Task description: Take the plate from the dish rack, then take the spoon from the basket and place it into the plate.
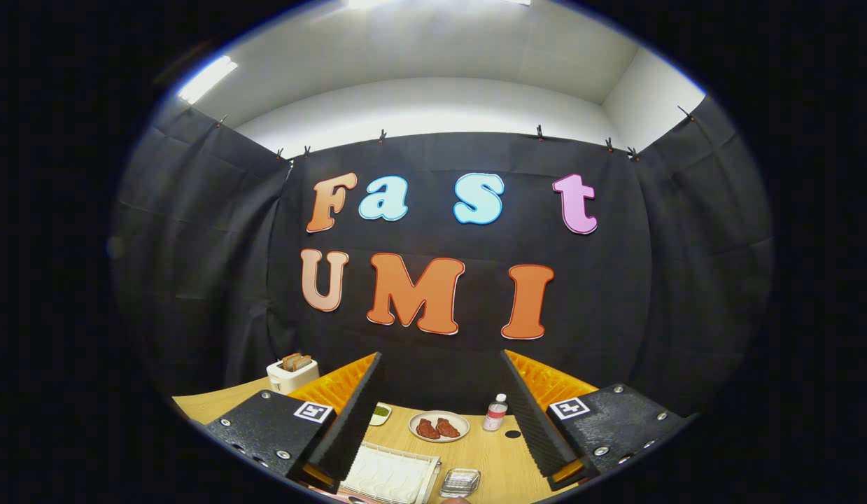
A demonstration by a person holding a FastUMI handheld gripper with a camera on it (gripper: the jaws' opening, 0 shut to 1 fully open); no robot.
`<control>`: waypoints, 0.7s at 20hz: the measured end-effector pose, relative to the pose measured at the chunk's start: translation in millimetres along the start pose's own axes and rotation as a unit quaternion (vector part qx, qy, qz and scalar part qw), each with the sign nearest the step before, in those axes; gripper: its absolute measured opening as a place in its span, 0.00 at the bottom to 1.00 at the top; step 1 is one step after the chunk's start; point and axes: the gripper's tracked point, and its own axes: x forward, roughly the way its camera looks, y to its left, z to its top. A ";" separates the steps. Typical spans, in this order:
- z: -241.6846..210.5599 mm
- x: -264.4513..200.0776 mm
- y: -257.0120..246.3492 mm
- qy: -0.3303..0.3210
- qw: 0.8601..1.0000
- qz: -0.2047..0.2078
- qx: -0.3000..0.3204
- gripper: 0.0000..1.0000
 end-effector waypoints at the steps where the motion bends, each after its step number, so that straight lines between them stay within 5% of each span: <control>1: 3.2 -1.4 -2.7 -0.004 1.000 -0.004 -0.004 0.96; 14: 7.6 -10.0 -6.2 -0.014 1.000 -0.010 -0.014 0.97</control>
